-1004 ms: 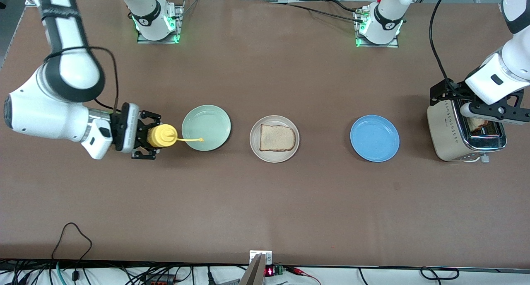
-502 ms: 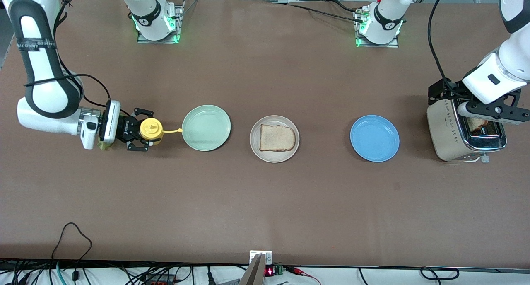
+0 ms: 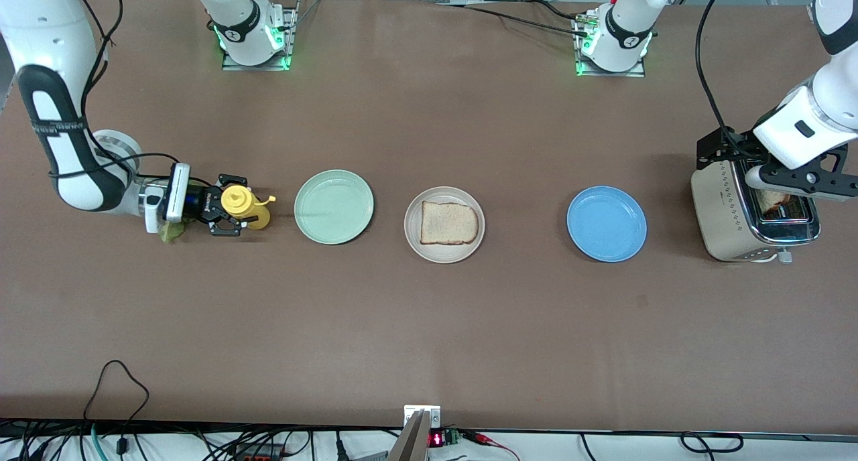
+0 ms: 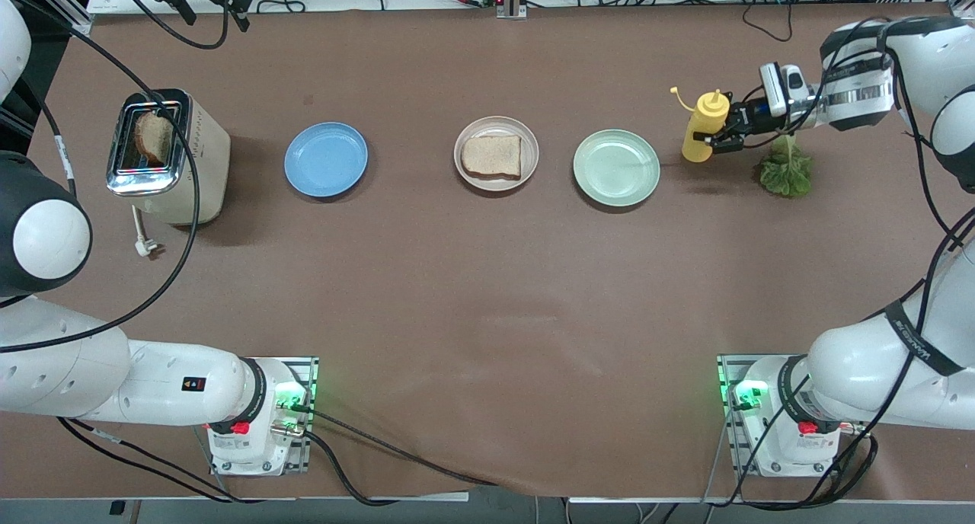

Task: Make sandwich in beige plate with both arms
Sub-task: 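Set the mustard bottle back beside the lettuce and open the right gripper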

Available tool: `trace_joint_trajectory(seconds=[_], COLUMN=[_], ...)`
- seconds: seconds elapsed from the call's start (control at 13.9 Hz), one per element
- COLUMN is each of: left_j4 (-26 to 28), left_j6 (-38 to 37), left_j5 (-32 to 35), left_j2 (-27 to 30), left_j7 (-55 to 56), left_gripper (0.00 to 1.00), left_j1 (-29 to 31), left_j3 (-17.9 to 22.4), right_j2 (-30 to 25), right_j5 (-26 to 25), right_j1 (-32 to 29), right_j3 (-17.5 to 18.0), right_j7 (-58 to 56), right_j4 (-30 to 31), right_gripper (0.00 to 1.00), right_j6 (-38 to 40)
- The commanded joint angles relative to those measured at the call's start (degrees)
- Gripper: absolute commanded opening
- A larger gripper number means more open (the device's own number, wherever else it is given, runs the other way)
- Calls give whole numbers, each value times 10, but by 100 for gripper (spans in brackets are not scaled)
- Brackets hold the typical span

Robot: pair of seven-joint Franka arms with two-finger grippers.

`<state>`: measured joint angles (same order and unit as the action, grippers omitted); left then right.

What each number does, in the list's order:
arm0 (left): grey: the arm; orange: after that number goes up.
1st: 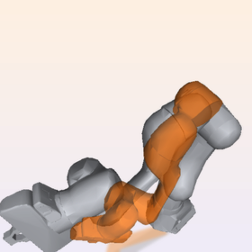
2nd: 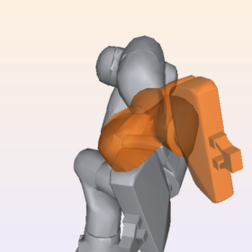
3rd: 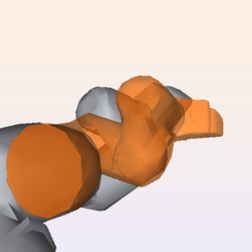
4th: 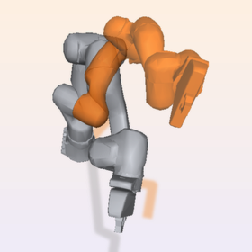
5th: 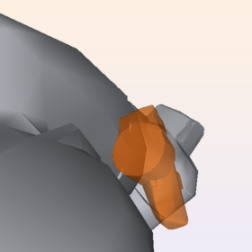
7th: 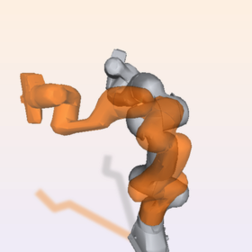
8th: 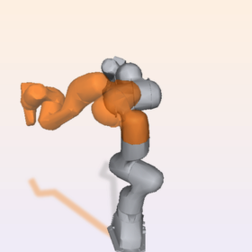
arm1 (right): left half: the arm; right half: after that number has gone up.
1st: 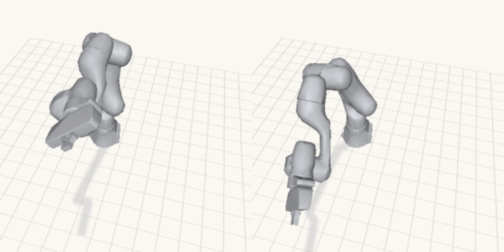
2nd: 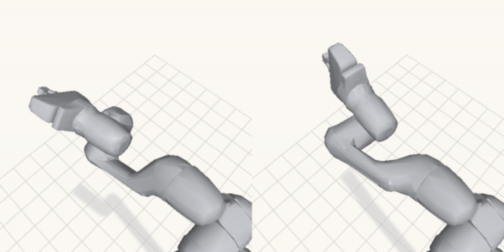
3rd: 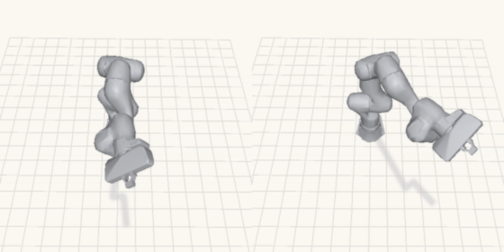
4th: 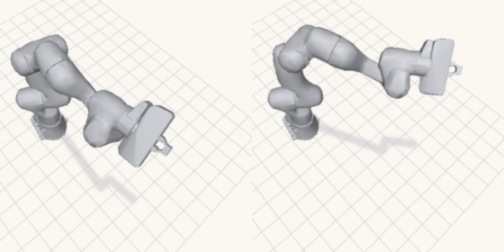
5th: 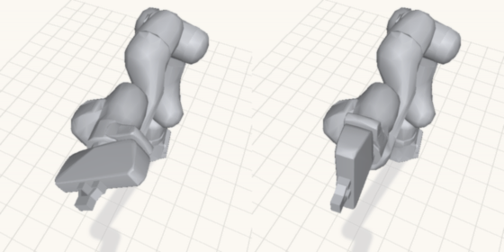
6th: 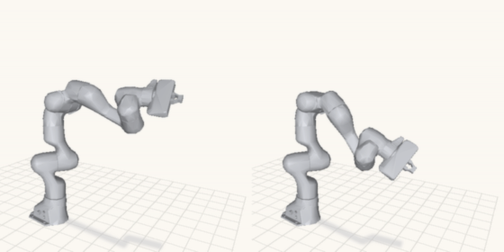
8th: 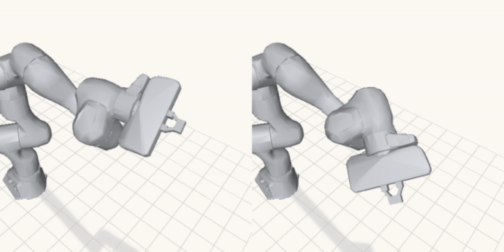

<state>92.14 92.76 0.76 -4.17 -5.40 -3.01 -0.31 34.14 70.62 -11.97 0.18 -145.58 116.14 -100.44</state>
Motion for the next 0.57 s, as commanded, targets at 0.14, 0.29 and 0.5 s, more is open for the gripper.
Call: trace_joint_trajectory(seconds=[0.14, 0.29, 0.5], left_j4=[-2, -2, -3], left_j6=[-6, -7, -7], left_j5=[-1, -1, -1], left_j2=[3, 3, 3], left_j7=[-2, 0, 2], left_gripper=[100, 100, 100], left_j1=[-2, -2, -2], left_j3=[2, 0, 0], right_j2=[37, 37, 37], right_j5=[18, 17, 17], right_j1=[-35, -36, -36], right_j3=[11, 11, 10], right_j7=[-53, -54, -44], right_j4=[-10, -10, -10], right_gripper=[30, 39, 100], right_j6=[52, 53, 59])
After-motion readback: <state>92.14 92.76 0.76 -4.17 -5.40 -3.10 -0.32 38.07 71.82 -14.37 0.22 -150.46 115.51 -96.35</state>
